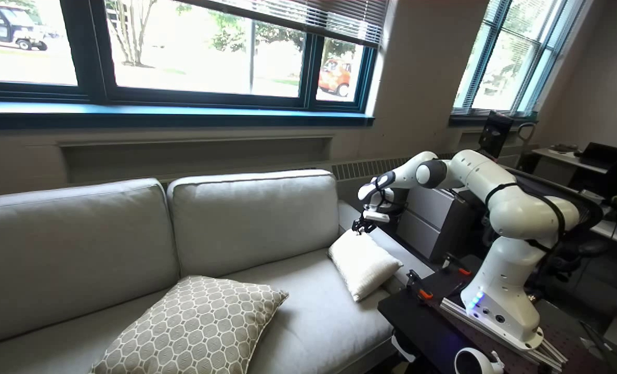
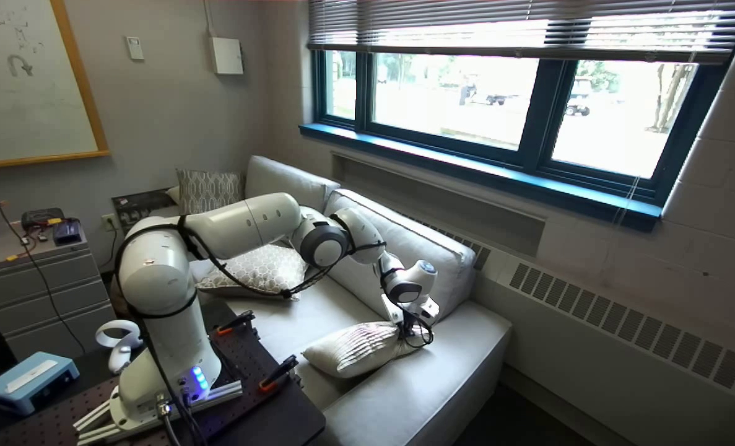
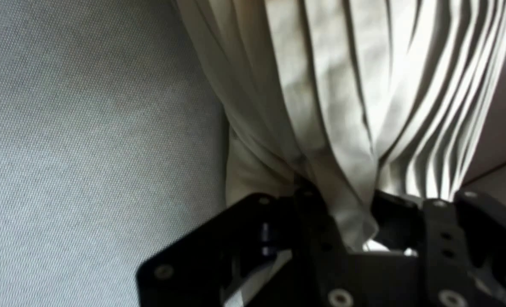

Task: Move the pillows from the middle of the couch and set them against the armrest

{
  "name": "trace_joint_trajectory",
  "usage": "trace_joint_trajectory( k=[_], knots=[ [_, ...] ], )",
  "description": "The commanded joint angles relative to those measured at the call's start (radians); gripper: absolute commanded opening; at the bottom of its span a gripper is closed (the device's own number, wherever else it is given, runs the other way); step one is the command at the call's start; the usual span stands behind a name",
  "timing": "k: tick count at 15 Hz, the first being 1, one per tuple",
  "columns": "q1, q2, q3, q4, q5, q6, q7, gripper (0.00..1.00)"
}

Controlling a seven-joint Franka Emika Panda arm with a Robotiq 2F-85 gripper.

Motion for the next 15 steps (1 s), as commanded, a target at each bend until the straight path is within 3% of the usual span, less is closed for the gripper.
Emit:
trace_joint_trajectory(
  k=[1,7,9,15],
  knots=[
    [0.032,-0.089,-0.010,-0.062,-0.013,0.049,0.000,0.07],
    [0.116,-0.193,-0.072,-0.098,-0.046,0.138,0.028,0.08],
    [0.145,-0.191,-0.122,-0.083,-0.055,0.127,0.063,0.09],
    [0.148,-0.131,-0.184,-0.043,-0.089,0.060,0.184,0.08]
  ],
)
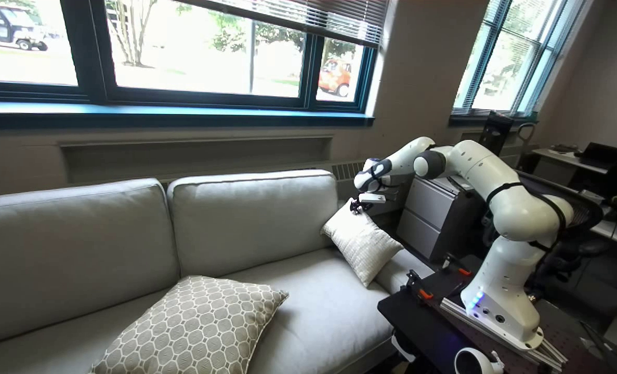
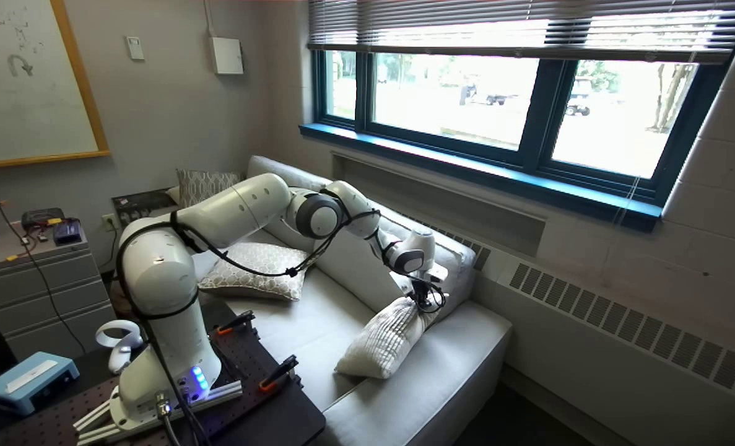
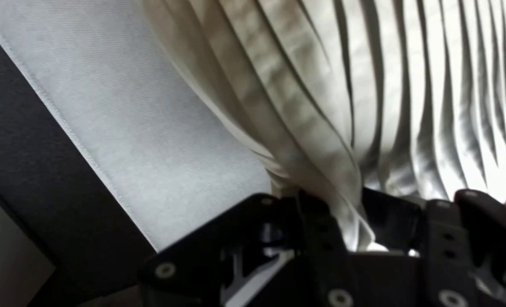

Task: Move the pillows from the middle of the couch and set them against the armrest

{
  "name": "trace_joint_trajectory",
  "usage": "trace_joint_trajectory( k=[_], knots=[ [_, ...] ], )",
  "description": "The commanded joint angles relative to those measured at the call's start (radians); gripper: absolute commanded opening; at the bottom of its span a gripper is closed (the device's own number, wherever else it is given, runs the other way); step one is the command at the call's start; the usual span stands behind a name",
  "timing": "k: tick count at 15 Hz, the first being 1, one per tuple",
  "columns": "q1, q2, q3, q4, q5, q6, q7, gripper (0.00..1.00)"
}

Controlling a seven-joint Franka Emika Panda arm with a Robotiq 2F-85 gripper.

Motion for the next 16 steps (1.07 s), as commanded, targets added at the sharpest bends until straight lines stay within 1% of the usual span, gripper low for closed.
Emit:
trace_joint_trajectory(
  k=[1,5,8,13,16],
  knots=[
    [0.005,0.029,-0.035,0.013,-0.030,-0.061,0.091,0.08],
    [0.016,0.078,-0.046,0.017,-0.045,-0.142,0.138,0.08],
    [0.039,0.087,-0.054,0.001,-0.064,-0.182,0.172,0.08],
    [0.096,0.053,-0.109,-0.045,-0.051,-0.182,0.241,0.06],
    [0.122,0.032,-0.133,-0.068,-0.048,-0.180,0.268,0.07]
  ],
)
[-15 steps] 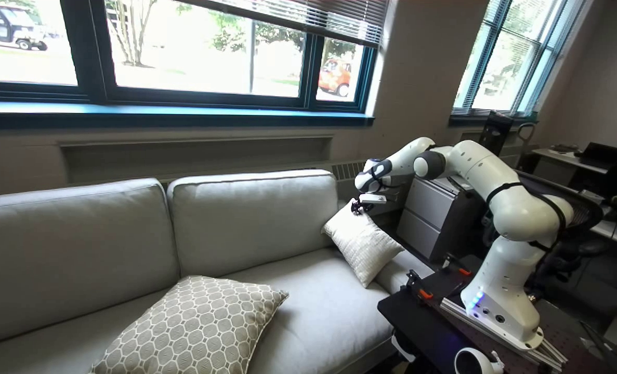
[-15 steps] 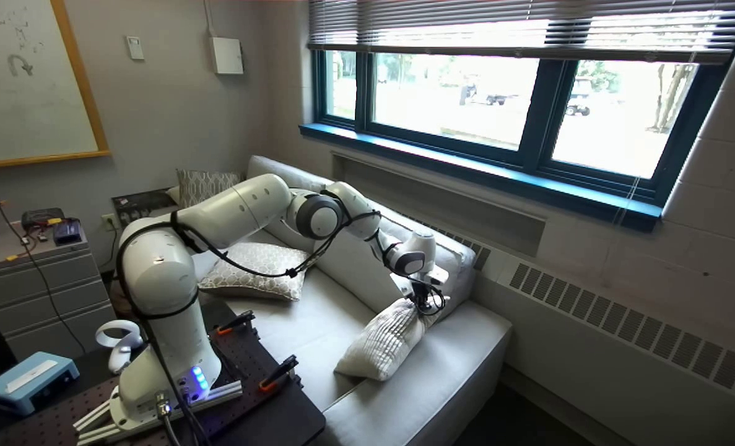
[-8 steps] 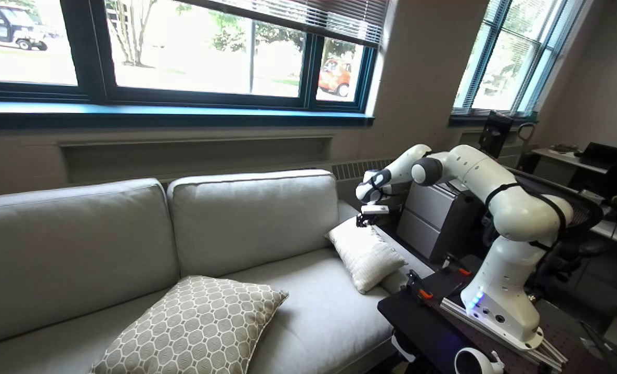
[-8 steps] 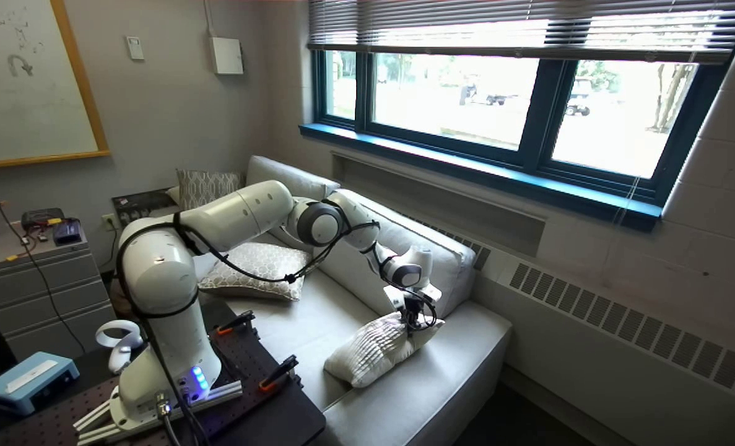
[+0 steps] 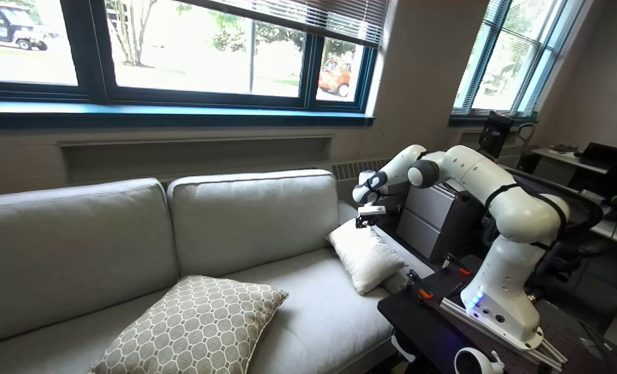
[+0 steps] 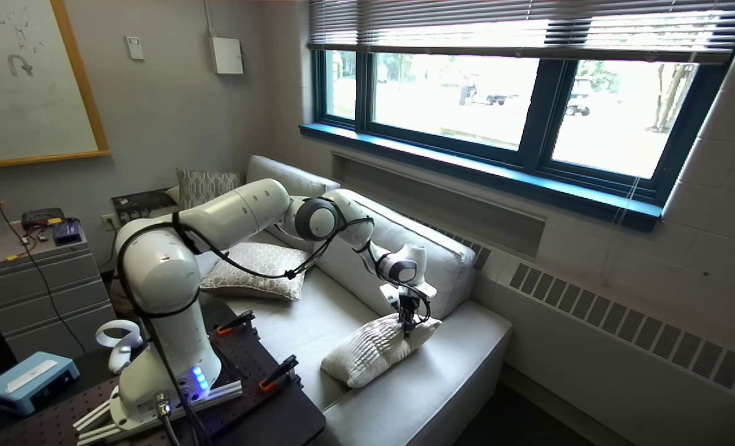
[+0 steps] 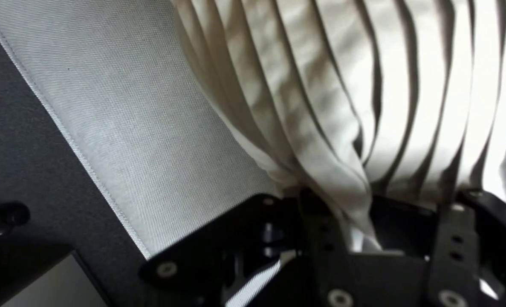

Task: Move the pillows from the middle of the couch and set them against the armrest

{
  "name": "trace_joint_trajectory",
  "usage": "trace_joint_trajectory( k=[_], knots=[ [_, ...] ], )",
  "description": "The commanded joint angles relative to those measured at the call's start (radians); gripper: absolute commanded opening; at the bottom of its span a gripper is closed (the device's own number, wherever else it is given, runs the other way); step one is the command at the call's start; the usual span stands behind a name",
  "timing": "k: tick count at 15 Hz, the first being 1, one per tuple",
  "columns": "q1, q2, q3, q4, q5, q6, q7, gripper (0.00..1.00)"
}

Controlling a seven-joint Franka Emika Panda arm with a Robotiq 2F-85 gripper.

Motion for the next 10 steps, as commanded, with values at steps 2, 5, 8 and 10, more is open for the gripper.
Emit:
trace_joint_trajectory(
  k=[2,5,8,10],
  knots=[
    [0.040,-0.064,-0.028,-0.077,-0.003,-0.019,0.042,0.06],
    [0.049,-0.081,-0.024,-0.096,0.004,-0.019,0.039,0.31],
    [0.060,-0.096,-0.032,-0.116,0.002,-0.015,0.049,0.50],
    [0.065,-0.106,-0.035,-0.129,0.002,-0.015,0.054,0.66]
  ],
)
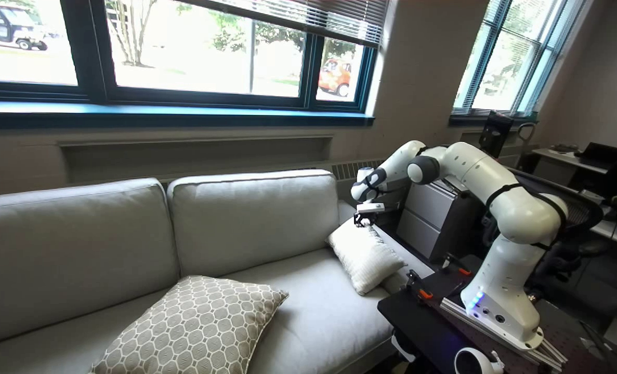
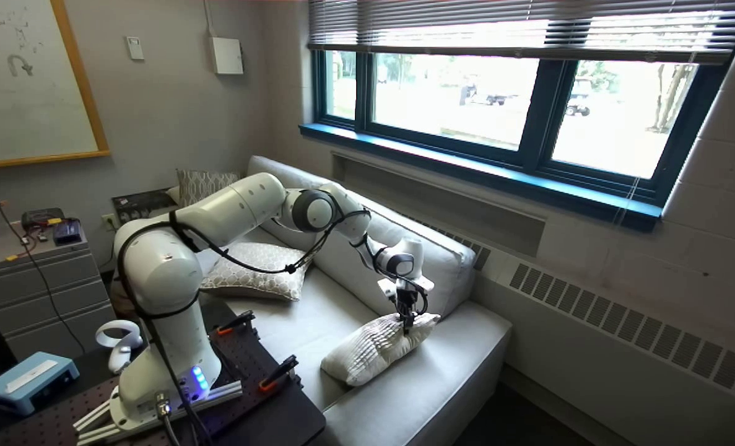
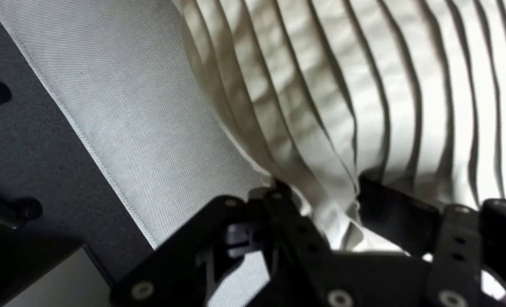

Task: Move the pillows from the middle of the couch and set them against the armrest

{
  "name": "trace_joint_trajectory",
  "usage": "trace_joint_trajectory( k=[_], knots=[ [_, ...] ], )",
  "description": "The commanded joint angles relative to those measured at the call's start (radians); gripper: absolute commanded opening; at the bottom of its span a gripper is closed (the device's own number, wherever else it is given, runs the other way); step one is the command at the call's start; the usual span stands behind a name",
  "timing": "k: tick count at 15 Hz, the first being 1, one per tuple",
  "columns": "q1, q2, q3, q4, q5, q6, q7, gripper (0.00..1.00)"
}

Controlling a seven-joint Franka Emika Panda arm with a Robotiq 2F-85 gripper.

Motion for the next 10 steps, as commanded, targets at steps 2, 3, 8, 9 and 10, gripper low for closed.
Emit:
trace_joint_trajectory(
  k=[2,3,8,9,10],
  knots=[
    [0.012,-0.062,0.003,-0.074,-0.029,-0.016,0.055,0.81],
    [0.014,-0.071,0.003,-0.086,-0.029,-0.011,0.062,0.88],
    [0.029,-0.150,-0.003,-0.178,-0.025,0.043,0.090,1.00],
    [0.034,-0.173,-0.005,-0.204,-0.025,0.061,0.096,1.00],
    [0.042,-0.197,-0.008,-0.231,-0.026,0.080,0.102,1.00]
  ],
)
